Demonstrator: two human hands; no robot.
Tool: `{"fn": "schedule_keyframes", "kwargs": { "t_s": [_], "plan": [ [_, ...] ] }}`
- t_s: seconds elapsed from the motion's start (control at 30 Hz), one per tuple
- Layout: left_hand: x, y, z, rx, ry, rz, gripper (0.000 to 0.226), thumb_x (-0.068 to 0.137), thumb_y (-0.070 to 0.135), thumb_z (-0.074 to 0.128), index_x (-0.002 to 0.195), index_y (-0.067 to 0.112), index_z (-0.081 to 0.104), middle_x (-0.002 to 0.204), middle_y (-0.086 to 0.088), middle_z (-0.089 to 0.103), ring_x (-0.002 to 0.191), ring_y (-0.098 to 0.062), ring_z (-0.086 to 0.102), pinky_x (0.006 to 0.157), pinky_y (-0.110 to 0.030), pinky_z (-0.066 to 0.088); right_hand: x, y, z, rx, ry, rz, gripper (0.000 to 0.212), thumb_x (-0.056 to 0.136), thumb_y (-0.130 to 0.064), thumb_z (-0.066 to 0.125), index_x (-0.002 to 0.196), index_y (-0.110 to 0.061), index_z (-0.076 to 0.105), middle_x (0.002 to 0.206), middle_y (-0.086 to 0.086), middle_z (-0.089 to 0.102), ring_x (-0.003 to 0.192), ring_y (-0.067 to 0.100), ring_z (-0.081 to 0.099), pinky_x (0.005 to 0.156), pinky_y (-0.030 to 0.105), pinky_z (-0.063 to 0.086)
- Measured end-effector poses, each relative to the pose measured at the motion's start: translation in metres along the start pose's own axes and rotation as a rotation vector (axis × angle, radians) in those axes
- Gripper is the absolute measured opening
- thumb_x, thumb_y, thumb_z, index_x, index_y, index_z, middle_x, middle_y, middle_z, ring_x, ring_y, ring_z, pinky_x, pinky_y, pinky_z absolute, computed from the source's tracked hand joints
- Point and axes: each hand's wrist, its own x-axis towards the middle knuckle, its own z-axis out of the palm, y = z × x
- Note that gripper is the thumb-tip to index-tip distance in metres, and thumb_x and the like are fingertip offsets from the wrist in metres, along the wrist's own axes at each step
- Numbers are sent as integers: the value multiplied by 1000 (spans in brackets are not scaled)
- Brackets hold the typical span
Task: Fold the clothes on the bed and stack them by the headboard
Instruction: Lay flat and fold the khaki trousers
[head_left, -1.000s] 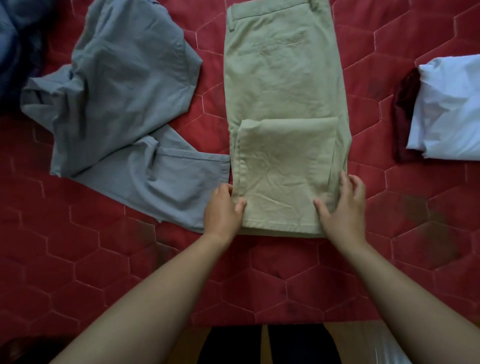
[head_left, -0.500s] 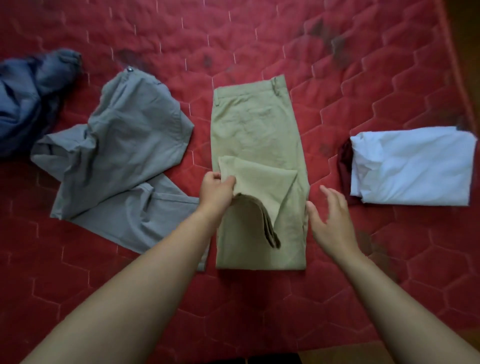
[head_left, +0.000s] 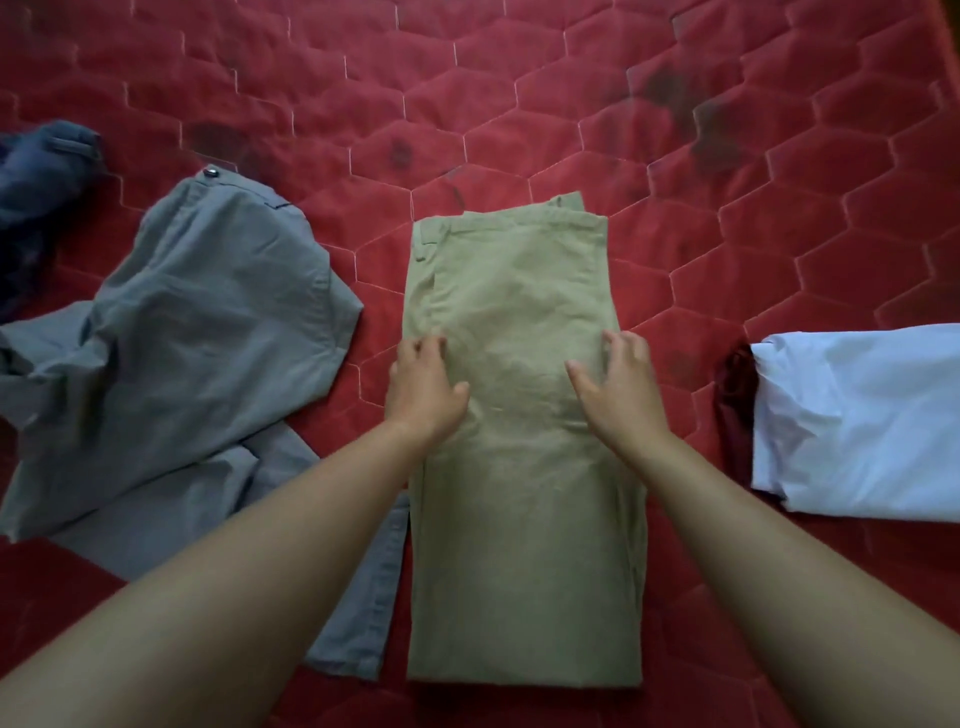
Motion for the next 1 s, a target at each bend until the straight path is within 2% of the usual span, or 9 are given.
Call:
{"fn": "schedule_keyframes", "kwargs": {
  "t_s": [0.17, 0.3, 0.47, 0.6, 0.67, 0.8, 0.87, 0.93, 1.0],
  "plan": [
    [6, -11, 12, -86, 78, -46, 74, 85, 26, 63, 145, 16, 21, 138, -14, 41, 123, -31, 45, 98, -35, 37, 19, 1, 19, -117, 81, 23, 62, 87, -28, 61, 137, -2, 34, 133, 20, 38, 123, 35, 36, 103, 33, 24],
    [2, -11, 6, -290, 30, 55, 70, 89, 22, 59, 147, 20, 19, 133, -5, 54, 117, -22, 55, 93, -25, 39, 21, -6, 15, 35, 186, -76, 46, 88, -8, 58, 130, -1, 44, 126, 18, 46, 117, 29, 45, 98, 19, 27],
    [-10, -22, 0, -420, 303, 110, 62, 88, 16, 59, 142, 19, 29, 132, -7, 54, 115, -23, 55, 97, -32, 44, 38, -23, 9, 145, 239, -231, 40, 86, -4, 56, 126, -6, 49, 121, 11, 54, 108, 17, 52, 91, 14, 36],
    [2, -32, 8, 49, 48, -96, 84, 87, 44, 57, 149, 24, 4, 149, -13, 16, 136, -31, 20, 109, -45, 25, 41, -9, 17, -57, 109, -27, 58, 88, -25, 59, 140, -20, 34, 133, 10, 40, 122, 26, 40, 99, 41, 37],
    [4, -30, 9, 77, 27, -128, 86, 86, 50, 56, 149, 28, 1, 150, -12, 8, 137, -33, 16, 110, -47, 22, 31, 0, 23, -173, 107, -2, 59, 88, -36, 55, 141, -24, 31, 139, 10, 31, 126, 29, 32, 97, 50, 35],
    [-11, -24, 21, 45, 63, -53, 86, 88, 43, 56, 149, 27, -1, 145, -15, 18, 126, -36, 31, 104, -43, 31, -8, 20, 46, -339, -8, 6, 69, 91, -50, 41, 148, -29, 8, 154, 8, 7, 140, 28, 9, 107, 51, 19],
    [-30, -27, 35, 230, 49, -13, 80, 90, 46, 50, 149, 29, -2, 150, -16, 8, 131, -35, 25, 102, -47, 32, -32, 31, 55, -405, -27, -7, 72, 91, -49, 39, 148, -28, 2, 156, 10, 2, 142, 28, 3, 110, 50, 14],
    [-54, -39, 47, 398, 47, 65, 72, 91, 48, 43, 149, 32, 3, 155, -15, -5, 141, -30, 10, 110, -49, 21, -51, 41, 59, -440, -20, -34, 72, 91, -46, 40, 148, -26, 1, 156, 9, 1, 143, 29, 3, 112, 51, 12],
    [-81, -56, 55, 528, 85, 208, 64, 89, 47, 40, 148, 31, 19, 157, -14, 7, 144, -27, 13, 112, -49, 16, -69, 52, 59, -489, -15, -98, 71, 90, -42, 42, 149, -25, 5, 157, 7, 1, 143, 27, 2, 112, 53, 7]
  ]
}}
